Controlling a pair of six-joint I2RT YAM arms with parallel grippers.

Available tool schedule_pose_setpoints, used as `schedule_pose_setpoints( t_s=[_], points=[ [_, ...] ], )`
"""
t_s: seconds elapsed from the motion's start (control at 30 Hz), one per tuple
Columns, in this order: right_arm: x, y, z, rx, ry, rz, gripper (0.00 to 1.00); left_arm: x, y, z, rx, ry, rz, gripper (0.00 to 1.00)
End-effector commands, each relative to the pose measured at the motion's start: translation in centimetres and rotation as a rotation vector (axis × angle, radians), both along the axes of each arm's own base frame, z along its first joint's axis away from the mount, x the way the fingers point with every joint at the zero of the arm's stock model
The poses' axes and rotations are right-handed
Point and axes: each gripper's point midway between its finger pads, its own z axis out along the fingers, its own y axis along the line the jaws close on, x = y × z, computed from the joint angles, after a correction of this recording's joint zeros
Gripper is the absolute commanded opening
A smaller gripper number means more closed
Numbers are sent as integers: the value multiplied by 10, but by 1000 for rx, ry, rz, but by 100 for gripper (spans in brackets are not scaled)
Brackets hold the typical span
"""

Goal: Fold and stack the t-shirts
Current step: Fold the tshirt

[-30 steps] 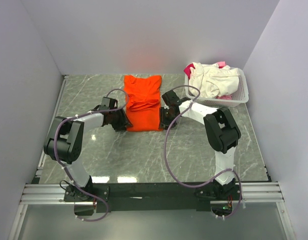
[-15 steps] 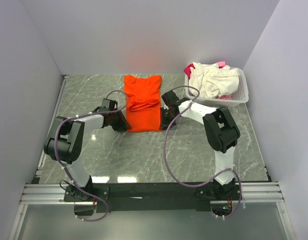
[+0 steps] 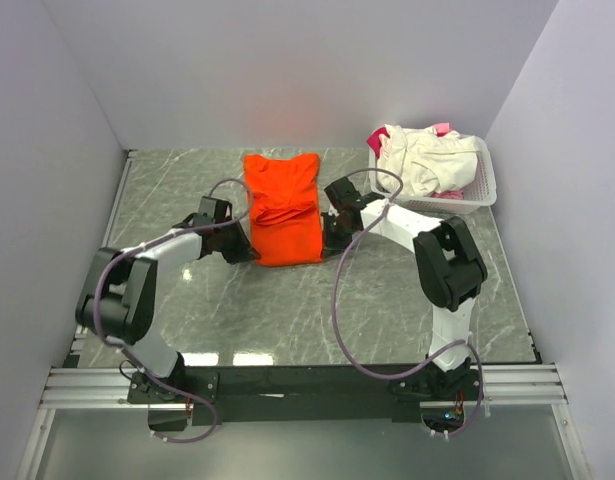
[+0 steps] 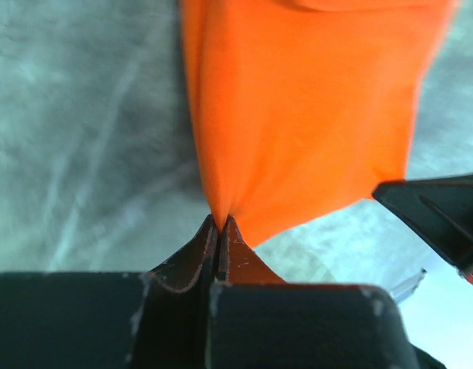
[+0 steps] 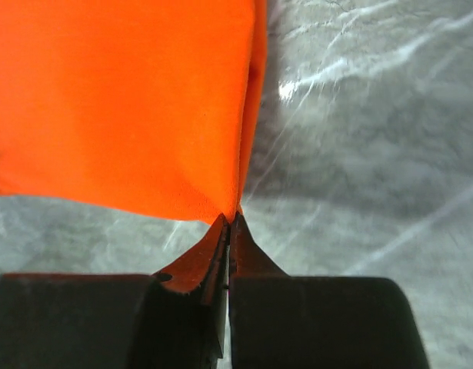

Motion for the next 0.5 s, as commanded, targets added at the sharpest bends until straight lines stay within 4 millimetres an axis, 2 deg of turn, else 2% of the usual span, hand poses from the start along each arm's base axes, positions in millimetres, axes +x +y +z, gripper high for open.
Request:
schedule_pose_setpoints(
  t_s=[0.0, 0.1, 0.2, 0.33, 0.47],
  points=[
    [9, 3, 65, 47, -132, -9, 0, 5, -5, 55, -38, -106, -9, 0],
    [6, -1, 91, 63, -178, -22, 0, 0, -7, 73, -65, -133, -13, 0],
    [-2, -5, 103, 81, -192, -32, 0, -12, -3, 68, -55, -112, -13, 0],
    [-15, -12, 104, 69, -197, -31, 0, -30, -2, 66, -77, -87, -16, 0],
    [-32, -19, 96, 48, -182, -25, 0, -50, 2, 66, -83, -64, -18, 0]
  ],
)
